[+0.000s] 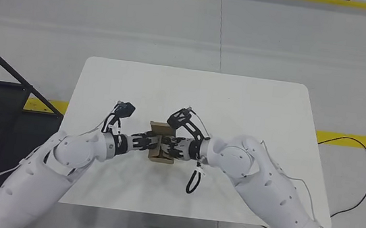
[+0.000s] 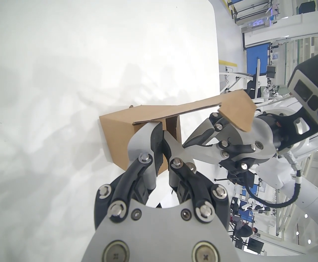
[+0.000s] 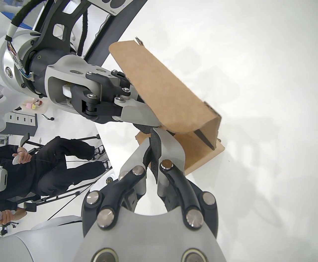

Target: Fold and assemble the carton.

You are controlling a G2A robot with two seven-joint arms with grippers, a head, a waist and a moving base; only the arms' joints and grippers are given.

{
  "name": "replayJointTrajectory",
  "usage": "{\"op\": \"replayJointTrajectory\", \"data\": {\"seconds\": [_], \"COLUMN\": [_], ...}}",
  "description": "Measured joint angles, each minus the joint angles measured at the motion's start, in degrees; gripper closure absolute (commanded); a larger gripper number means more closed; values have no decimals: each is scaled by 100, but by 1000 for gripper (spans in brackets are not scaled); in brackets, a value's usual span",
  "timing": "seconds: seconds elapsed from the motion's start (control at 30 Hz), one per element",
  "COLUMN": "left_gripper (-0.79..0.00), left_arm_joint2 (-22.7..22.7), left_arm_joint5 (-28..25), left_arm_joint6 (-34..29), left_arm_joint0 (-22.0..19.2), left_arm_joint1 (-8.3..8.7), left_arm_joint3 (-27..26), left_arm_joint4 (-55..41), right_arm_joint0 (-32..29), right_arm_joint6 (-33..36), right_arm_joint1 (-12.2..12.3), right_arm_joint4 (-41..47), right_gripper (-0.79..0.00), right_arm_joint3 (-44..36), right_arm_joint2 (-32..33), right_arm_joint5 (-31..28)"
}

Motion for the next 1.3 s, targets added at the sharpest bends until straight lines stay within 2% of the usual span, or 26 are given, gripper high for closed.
{"op": "replayJointTrajectory", "data": {"seconds": [0.6,1.3], "left_gripper": [0,0], "left_arm_joint2": [122,90], "left_arm_joint5": [437,406], "left_arm_joint6": [-168,-246], "left_arm_joint0": [-110,-118], "left_arm_joint1": [-86,-161], "left_arm_joint3": [-8,95], "left_arm_joint4": [166,95], "right_arm_joint0": [192,160], "right_arm_joint6": [109,216], "right_arm_joint1": [-189,-278], "right_arm_joint4": [-81,-178], "right_gripper": [0,0], "right_arm_joint3": [288,336], "right_arm_joint2": [-175,-73], "right_arm_joint5": [296,406]}}
